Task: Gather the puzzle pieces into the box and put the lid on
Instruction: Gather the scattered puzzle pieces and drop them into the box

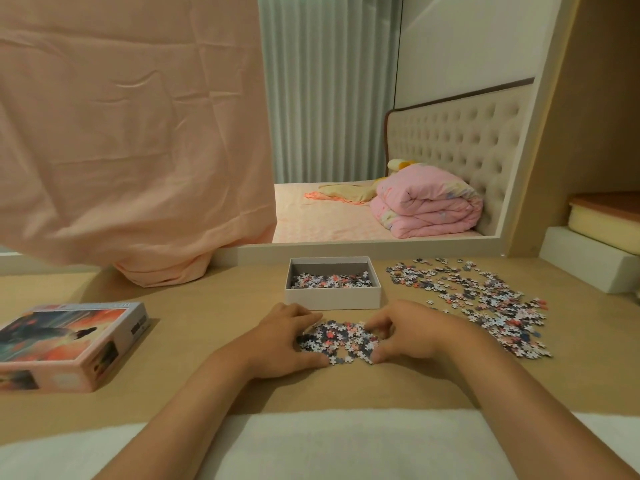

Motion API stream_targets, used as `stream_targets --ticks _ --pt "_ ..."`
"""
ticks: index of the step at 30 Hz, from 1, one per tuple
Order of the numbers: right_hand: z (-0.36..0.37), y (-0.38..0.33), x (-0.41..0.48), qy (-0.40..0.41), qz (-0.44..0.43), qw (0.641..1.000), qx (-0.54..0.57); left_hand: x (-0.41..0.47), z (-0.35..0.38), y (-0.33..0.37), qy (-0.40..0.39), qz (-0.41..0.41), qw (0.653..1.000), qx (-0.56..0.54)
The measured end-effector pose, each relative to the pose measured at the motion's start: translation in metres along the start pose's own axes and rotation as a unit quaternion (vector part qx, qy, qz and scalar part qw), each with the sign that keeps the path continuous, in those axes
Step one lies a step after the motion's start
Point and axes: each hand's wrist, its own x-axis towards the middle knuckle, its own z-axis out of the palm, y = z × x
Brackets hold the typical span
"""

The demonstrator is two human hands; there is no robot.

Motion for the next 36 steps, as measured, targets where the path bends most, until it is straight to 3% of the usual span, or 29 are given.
stream_targets --ticks 6,12,15,19,28,36 --pt "0.01 -0.008 0.012 0.059 -0.012 0.998 0.026 0.007 0.004 0.006 0.021 0.002 0.999 -0.042" --pt "0.025 -0.02 0.018 0.031 -0.035 0.988 -0.147 0.007 0.002 0.009 -0.016 -0.002 0.996 0.086" --pt "0.03 -0.029 0.02 0.035 -0.053 0.98 -0.186 0.01 0.003 0.01 -0.011 -0.002 0.997 0.07" --pt "0.031 -0.033 0.023 0.032 -0.057 0.987 -0.149 0.01 0.007 0.004 0.024 0.013 0.999 0.021" --pt "0.034 -0.037 0.026 0.129 -0.068 0.989 -0.015 0.013 0.007 0.006 0.11 0.046 0.992 -0.038" --pt "0.026 -0.036 0.034 0.161 -0.033 0.985 0.058 0.021 -0.004 0.006 0.126 0.031 0.986 -0.104"
